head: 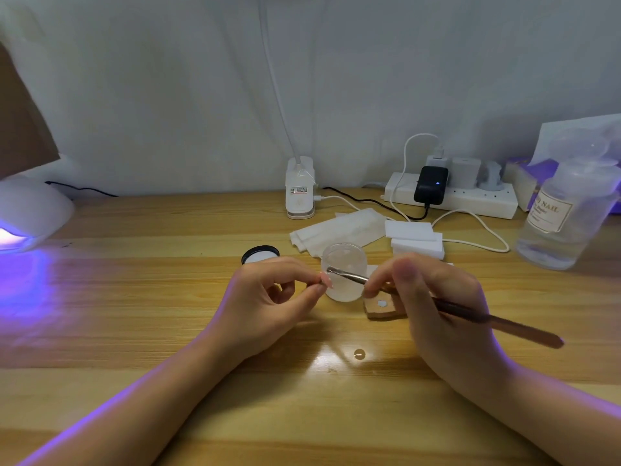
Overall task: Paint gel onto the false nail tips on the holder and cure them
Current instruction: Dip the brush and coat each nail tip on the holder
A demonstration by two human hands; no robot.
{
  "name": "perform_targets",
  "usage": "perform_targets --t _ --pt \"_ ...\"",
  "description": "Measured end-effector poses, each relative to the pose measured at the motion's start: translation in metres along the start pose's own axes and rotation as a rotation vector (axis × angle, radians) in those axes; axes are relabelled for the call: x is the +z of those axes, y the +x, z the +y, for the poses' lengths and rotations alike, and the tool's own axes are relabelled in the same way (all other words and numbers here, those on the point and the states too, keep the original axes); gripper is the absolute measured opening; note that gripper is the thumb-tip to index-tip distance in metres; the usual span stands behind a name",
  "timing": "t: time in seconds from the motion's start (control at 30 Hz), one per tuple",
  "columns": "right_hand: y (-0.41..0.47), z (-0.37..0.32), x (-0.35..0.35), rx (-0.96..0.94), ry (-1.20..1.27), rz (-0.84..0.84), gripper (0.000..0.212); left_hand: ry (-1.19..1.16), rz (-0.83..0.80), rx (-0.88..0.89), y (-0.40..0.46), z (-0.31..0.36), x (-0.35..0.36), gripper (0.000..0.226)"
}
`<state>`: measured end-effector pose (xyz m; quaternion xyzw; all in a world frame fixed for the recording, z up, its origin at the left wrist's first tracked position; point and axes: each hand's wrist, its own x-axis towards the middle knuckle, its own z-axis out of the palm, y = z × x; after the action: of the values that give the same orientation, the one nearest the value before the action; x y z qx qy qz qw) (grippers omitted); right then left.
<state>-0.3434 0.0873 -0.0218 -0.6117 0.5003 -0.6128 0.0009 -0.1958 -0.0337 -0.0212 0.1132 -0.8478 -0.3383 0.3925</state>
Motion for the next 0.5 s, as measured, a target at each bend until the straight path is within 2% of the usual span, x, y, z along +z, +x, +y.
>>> perform_targets --t 0.1,0.23,0.33,0.5 --pt "0.0004 0.0014 0.0006 -0.003 -0.037 -0.029 0.045 -0.014 0.001 0.008 0.0005 -0.0010 0.0004 0.014" --pt "-0.0034 0.0034 0.0000 0.058 0.064 0.025 0.053 -0.042 0.010 0.032 0.0012 -0.0023 0.0016 0.010" --pt "-0.0025 0.0018 0.0006 0.052 0.073 0.044 0.051 -0.024 0.017 0.044 0.0014 -0.0027 0.0021 0.011" --pt "-0.0003 0.0009 0.0005 0.047 0.055 -0.024 0.049 -0.014 0.023 0.061 0.0020 -0.0018 0.0031 0.015"
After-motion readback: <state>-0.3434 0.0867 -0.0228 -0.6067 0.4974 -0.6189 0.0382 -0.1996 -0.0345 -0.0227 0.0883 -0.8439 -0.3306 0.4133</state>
